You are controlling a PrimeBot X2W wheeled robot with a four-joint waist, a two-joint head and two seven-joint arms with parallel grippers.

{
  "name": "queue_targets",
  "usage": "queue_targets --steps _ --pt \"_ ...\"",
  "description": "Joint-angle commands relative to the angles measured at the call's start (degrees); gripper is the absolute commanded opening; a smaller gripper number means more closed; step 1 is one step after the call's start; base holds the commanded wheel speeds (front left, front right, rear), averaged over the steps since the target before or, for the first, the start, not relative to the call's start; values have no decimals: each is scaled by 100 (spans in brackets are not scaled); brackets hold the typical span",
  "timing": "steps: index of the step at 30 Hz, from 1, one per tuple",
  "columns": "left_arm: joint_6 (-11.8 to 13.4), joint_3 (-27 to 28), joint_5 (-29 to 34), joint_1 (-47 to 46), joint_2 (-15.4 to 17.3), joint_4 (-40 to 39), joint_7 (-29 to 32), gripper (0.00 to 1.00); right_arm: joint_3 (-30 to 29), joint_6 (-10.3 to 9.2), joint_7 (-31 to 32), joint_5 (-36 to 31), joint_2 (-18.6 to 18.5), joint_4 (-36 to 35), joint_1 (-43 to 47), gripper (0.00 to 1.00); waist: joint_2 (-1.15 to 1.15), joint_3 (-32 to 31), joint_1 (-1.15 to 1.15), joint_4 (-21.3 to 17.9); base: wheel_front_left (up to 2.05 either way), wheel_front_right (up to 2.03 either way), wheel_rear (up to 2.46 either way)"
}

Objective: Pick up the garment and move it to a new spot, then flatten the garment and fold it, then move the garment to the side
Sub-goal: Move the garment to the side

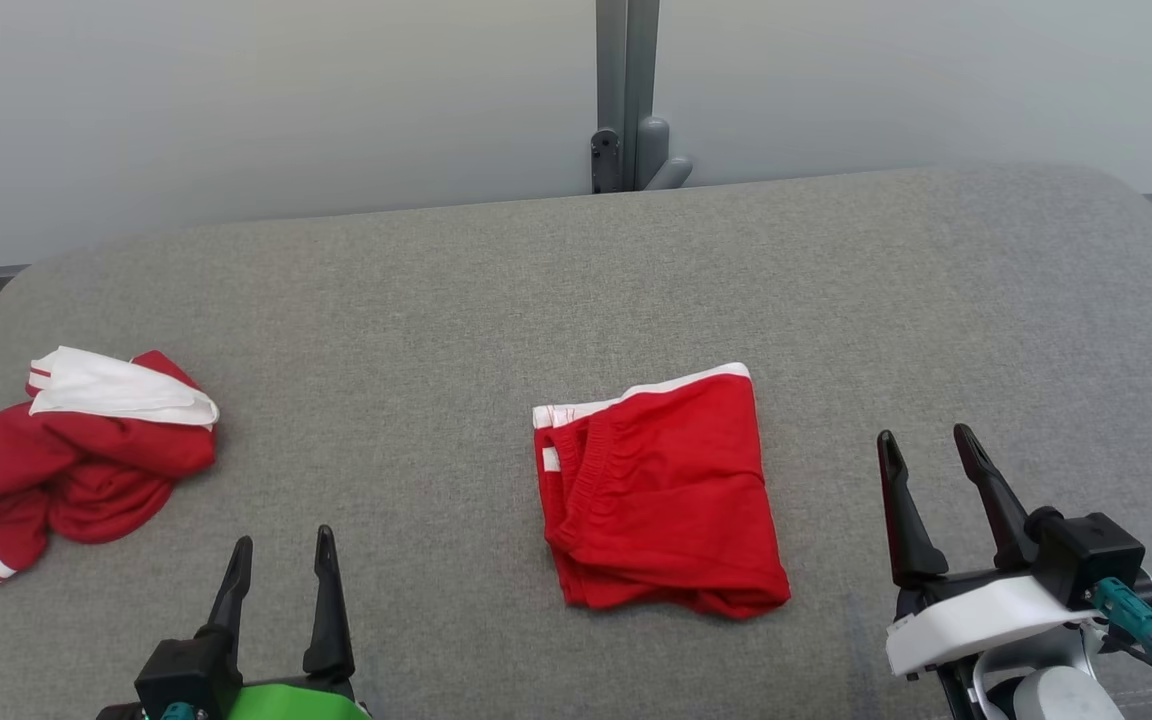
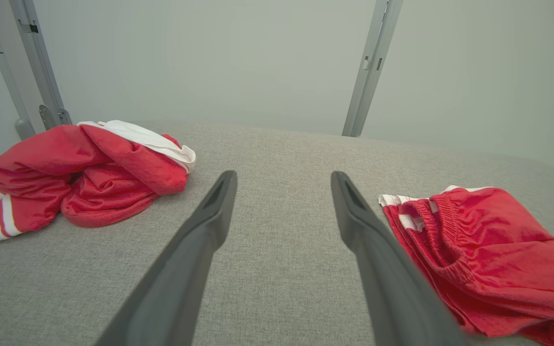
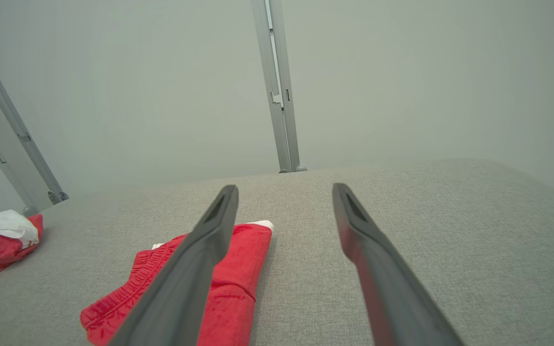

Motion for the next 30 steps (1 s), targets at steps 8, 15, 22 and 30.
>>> queue_targets --steps 8,15,22,30 --pt "27 -58 28 -89 28 -20 0 100 -33 0 533 30 -13 191 -291 100 67 47 0 103 0 0 0" --pt "-22 -132 14 -254 -2 52 2 100 257 0 1727 609 -367 791 -984 100 67 191 0 347 0 0 0" --pt "-38 -172 5 -404 -35 111 1 100 712 0 3000 1681 -913 1715 -1629 100 67 347 0 691 0 0 0" --pt "-48 -152 57 -495 -48 91 0 100 1073 0 3519 2459 -1210 2454 -2103 100 67 518 0 965 0 0 0"
